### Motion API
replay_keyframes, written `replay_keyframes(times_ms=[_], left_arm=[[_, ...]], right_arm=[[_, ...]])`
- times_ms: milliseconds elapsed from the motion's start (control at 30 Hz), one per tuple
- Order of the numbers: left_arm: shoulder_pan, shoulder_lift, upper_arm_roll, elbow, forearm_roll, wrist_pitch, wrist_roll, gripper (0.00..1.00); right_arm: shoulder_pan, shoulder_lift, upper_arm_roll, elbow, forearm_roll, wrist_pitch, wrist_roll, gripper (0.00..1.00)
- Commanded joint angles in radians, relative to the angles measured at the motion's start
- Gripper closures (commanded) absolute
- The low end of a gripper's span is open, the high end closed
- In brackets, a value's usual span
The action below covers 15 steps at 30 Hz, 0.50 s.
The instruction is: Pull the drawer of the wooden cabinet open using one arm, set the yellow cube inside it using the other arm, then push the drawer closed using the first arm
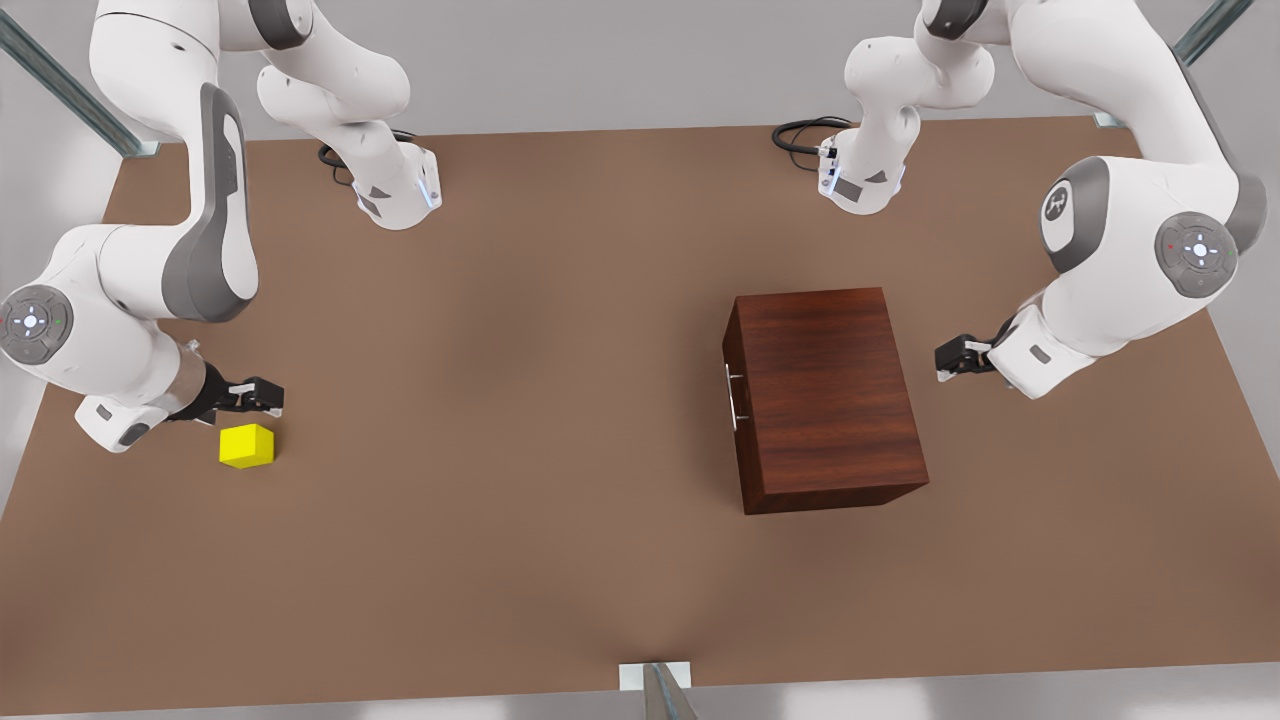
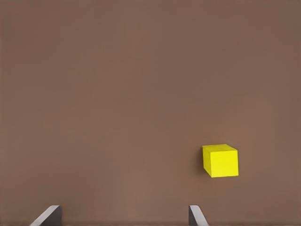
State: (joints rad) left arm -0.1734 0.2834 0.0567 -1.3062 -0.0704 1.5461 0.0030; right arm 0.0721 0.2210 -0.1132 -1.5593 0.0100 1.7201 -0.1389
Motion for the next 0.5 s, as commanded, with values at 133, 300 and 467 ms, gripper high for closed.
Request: replay_keyframes(times_ms=[133,300,467], left_arm=[[-0.156,0.014,0.000,0.002,0.124,0.012,-0.110,0.00],[-0.334,0.054,-0.044,0.047,0.124,0.037,-0.423,0.00],[-0.468,0.195,-0.107,0.169,0.100,0.101,-0.986,0.00]], right_arm=[[0.000,0.000,0.000,0.001,0.001,-0.001,-0.021,0.00],[0.000,0.000,0.000,0.002,0.001,0.001,-0.019,0.00],[0.000,0.000,0.000,0.002,0.001,0.003,-0.019,0.00]])
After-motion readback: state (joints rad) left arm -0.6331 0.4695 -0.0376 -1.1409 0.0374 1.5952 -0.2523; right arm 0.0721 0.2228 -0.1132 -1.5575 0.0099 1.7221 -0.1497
